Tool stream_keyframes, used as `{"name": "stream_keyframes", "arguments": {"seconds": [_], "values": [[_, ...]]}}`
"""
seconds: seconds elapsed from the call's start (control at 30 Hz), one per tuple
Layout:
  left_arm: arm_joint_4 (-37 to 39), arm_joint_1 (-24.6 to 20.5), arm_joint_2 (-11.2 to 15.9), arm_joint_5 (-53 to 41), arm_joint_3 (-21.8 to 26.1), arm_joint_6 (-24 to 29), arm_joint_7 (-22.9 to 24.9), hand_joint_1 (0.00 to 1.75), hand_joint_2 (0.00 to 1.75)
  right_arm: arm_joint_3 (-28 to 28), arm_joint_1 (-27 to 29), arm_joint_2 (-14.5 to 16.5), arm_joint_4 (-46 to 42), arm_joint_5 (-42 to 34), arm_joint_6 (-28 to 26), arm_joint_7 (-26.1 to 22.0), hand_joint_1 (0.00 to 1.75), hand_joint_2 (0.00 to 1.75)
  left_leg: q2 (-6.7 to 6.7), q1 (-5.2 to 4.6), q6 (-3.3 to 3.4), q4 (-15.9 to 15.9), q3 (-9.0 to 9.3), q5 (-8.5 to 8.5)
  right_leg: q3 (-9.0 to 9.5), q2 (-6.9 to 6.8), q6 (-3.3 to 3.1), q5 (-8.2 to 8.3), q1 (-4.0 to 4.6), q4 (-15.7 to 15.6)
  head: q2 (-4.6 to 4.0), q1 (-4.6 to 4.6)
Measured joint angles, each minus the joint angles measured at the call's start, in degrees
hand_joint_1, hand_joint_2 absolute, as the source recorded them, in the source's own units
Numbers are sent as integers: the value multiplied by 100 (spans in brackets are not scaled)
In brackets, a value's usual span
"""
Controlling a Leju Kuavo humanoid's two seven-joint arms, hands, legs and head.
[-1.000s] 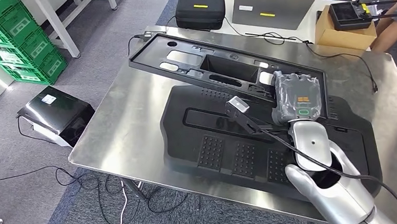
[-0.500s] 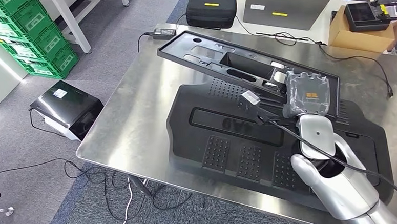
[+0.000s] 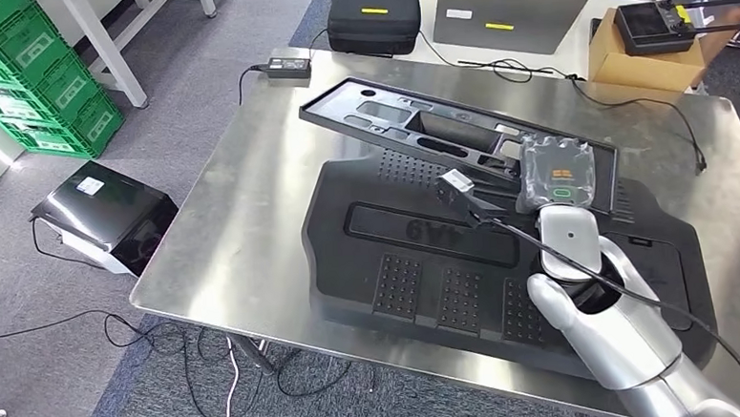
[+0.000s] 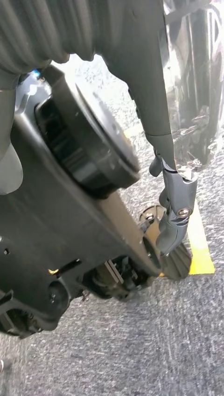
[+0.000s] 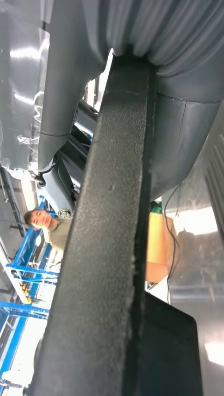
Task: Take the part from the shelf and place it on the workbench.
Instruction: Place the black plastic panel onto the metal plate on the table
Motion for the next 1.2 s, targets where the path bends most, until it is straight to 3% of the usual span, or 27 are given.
{"name": "stream_keyframes", "arguments": {"seconds": [0.07, 0.17, 0.2, 0.23, 0.27, 0.33, 0.4, 0.5, 0.57, 0.67, 0.7, 0.73, 0.77, 0.83, 0.9, 1.03, 1.1, 1.2], "values": [[0, -9, 5, 1, 5, -5, -3, 0, 175, -66, 26, -5, 0, 9, 3, 0, 175, 175, 6, 8, 67, -50, 18, 29, -92, -13, 50, -166, -15, 228, 0, 41], [0, -5, 13, 2, 11, -5, -6, 0, 175, -146, 62, -8, 0, 24, 9, 0, 175, 175, 10, -10, 119, -63, 22, 34, -571, -24, 83, -636, -16, 1229, 0, 161], [0, -1, 13, 2, 11, -5, -6, 0, 175, -162, 82, -8, 0, 28, 9, 0, 175, 175, 11, -17, 126, -58, 23, 31, -701, -24, 86, -693, -16, 1478, 0, 183], [0, 1, 13, 2, 11, -5, -6, 0, 175, -175, 102, -8, -1, 31, 11, 0, 175, 175, 11, -21, 130, -51, 24, 25, -739, -25, 85, -640, -16, 1531, 0, 200], [0, 1, 13, 2, 11, -4, -7, 0, 175, -189, 117, -7, -3, 33, 15, 0, 175, 175, 11, -21, 128, -41, 27, 18, -677, -27, 81, -492, -17, 1373, 0, 218], [0, 0, 13, 2, 11, -3, -9, 0, 175, -215, 128, -7, -14, 34, 33, 0, 87, 87, 7, -23, 103, -11, 31, -10, -330, -39, 59, -117, -11, 621, 0, 259], [0, -2, 13, 3, 11, -2, -14, 0, 175, -233, 127, -7, -33, 33, 55, 0, 0, 0, 0, -36, 55, 21, 24, -32, -99, -39, 12, 43, 9, 104, 0, 286], [0, -4, 14, 1, 11, -4, -15, 0, 175, -253, 128, -7, -58, 27, 62, 0, 0, 0, -2, -41, -30, 34, 32, -49, -75, -24, -71, 47, 14, 31, 0, 254], [0, -10, 15, -11, 11, -21, -17, 0, 175, -274, 128, -7, -71, 12, 46, 0, 0, 0, -1, -36, -90, 245, -33, -206, -51, -28, -135, 66, -4, -3, 0, 205], [0, -6, 16, -38, 11, -36, -23, 0, 44, -300, 129, -7, -90, -16, 31, 0, 0, 0, -1, -16, -133, 1271, -475, -737, -39, -33, -184, 68, 0, -11, 0, 84], [0, -3, 17, -38, 11, -27, -26, 0, 0, -306, 132, -7, -90, -24, 31, 0, 0, 0, -1, -12, -139, 1553, -603, -826, -38, -31, -186, 66, 5, -9, 0, 55], [0, -2, 17, -32, 11, -16, -28, 0, 0, -312, 134, -7, -90, -30, 32, 0, 0, 0, -1, -10, -139, 1649, -647, -810, -35, -27, -187, 64, 8, -6, 0, 31], [0, -2, 19, -21, 11, -2, -29, 0, 0, -318, 136, -7, -90, -32, 33, 0, 0, 0, -1, -9, -133, 1522, -586, -691, -30, -21, -186, 63, 8, -3, 0, 7], [0, -3, 24, -3, 11, 25, -27, 0, 0, -333, 136, -6, -98, -29, 39, 0, 0, 0, -3, -6, -103, 795, -246, -315, -18, -7, -172, 53, 8, 4, 0, -37], [0, -1, 28, 8, 16, 48, -20, 0, 0, -362, 140, -5, -107, -20, 52, 0, 0, 0, -3, -16, -65, 184, 17, -102, -27, 8, -130, 37, 28, 27, 0, -61], [0, 29, 29, 33, 36, 80, -1, 0, 0, -404, 159, -5, -126, -25, 54, 0, 0, 0, 3, -39, 51, -2, 75, -53, -43, 9, -13, -2, 19, 57, 0, -9], [1, 31, 34, 52, 43, 98, 15, 0, 0, -417, 169, -5, -144, -44, 20, 0, 0, 0, 12, -25, 117, -57, 93, -16, -188, -4, 37, -241, 4, 412, 0, 42], [2, 43, 39, 66, 46, 106, 24, 0, 0, -418, 223, 1, -193, -80, -97, 0, 0, 0, 15, -34, 148, -62, 95, -11, -665, -15, 78, -715, -4, 1463, 0, 141]]}}
